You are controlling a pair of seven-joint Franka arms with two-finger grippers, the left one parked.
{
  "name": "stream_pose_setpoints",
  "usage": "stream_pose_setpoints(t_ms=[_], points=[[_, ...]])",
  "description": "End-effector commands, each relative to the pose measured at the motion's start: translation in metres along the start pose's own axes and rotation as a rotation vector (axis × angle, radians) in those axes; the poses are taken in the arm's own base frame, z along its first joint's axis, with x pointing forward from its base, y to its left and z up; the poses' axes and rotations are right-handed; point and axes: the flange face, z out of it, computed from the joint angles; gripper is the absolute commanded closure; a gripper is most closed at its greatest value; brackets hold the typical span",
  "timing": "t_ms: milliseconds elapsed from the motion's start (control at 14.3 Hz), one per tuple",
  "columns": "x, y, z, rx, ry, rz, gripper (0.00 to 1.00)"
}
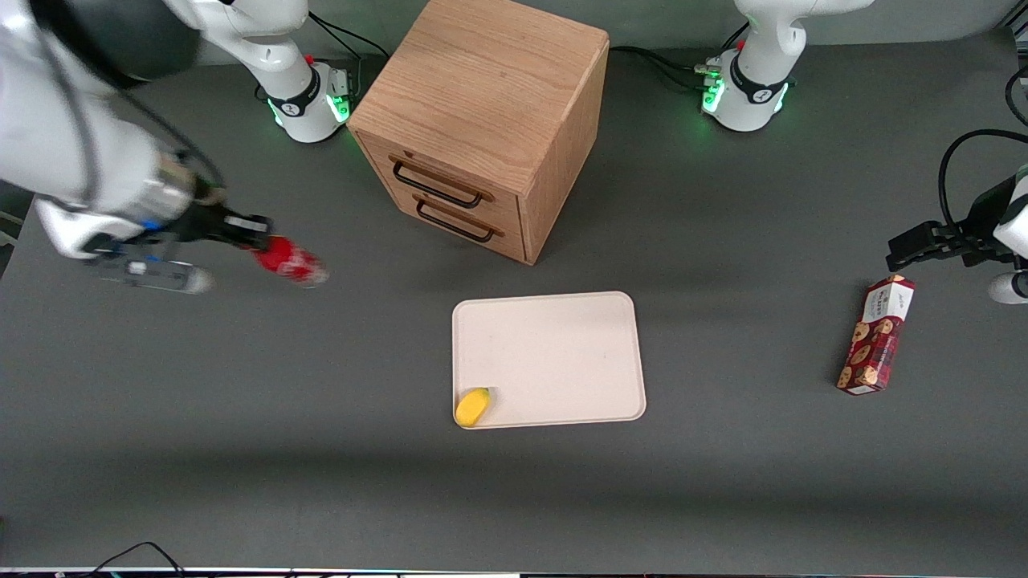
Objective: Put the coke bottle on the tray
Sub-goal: 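Lift the red bottle and carry it over the white tray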
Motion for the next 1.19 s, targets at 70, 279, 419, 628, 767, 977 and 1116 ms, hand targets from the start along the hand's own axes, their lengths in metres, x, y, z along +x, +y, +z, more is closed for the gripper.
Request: stream_pose_setpoints(t_ms=[70,279,419,628,767,977,1116], points=[[0.026,-0.081,0.069,0.060,0.028,0.187,0.99],[0.025,-0.132,0.150,0.025,0.060,0.262,0.99],[0.015,-0.154,0.193,-0.001,0.090,0.292,0.99],[0.004,-0.168,0.219,-0.005,0.096,0.315,0.99],[-0.002,-0.171,0.230,0.000,0.100,0.310,0.91],[-0.002,-0.170,0.236,-0.017,0.127,0.321,0.00],[-0.002,-0.170,0.234,-0.018,0.138,0.313,0.00]])
